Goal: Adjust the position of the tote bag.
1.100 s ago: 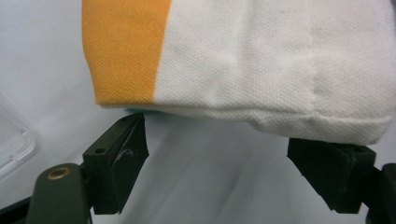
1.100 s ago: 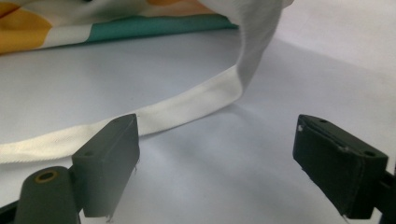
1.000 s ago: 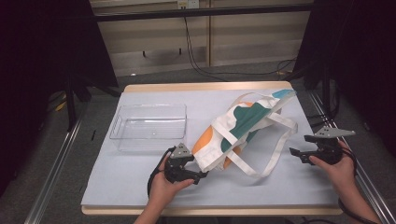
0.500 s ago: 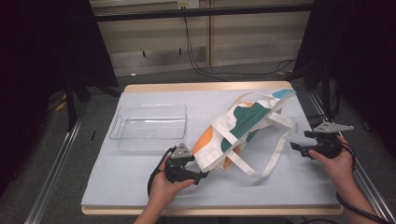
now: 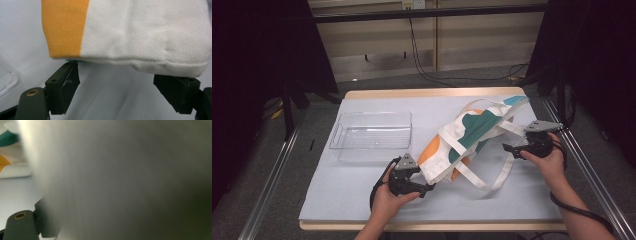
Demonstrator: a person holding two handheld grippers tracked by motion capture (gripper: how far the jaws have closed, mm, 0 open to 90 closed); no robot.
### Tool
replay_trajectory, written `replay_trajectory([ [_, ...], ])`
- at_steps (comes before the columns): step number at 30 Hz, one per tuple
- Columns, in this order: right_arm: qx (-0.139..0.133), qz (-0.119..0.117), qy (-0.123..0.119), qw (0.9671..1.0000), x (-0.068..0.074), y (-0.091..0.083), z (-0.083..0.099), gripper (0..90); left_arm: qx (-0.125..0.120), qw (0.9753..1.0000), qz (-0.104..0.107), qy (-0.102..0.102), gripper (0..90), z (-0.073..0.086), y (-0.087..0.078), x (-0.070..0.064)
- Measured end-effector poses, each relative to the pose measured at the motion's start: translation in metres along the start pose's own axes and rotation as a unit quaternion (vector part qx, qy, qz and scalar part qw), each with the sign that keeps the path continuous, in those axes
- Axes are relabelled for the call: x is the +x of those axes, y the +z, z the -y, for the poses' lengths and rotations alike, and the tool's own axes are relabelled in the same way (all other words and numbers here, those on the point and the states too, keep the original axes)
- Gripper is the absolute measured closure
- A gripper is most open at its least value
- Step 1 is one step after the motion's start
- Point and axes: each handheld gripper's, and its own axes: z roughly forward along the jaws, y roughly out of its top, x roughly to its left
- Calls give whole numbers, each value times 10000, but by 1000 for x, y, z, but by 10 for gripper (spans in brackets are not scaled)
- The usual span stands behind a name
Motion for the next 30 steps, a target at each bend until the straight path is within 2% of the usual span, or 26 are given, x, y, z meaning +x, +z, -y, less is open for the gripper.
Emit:
replay_trajectory([
  [1,-12,3,5,10000,2,6,-3,107,14,10000,15,16,206,0,0,0],
  [5,-34,29,46,10000,3,14,-5,97,48,10000,23,18,206,0,0,0],
  [7,-82,135,3,9999,3,16,-7,93,61,10000,30,25,206,0,0,0],
  [12,-253,301,135,9991,0,23,-13,50,44,10000,30,-2,206,1,0,0],
  [18,-306,380,123,9987,-2,30,-15,58,59,10000,43,37,206,0,0,0],
  [23,-359,358,184,9985,-4,38,-14,111,56,10000,67,2,208,1,1,1],
  [25,-392,366,204,9984,-4,39,-15,154,60,10000,60,-9,208,1,0,1],
  [27,-423,322,129,9985,-3,39,-16,308,35,10000,85,-20,208,1,0,2],
  [29,-449,257,155,9985,-2,42,-19,463,60,9999,83,-1,207,1,0,2],
  [30,-449,257,155,9985,-2,42,-19,463,38,9999,86,-35,207,1,0,2],
])
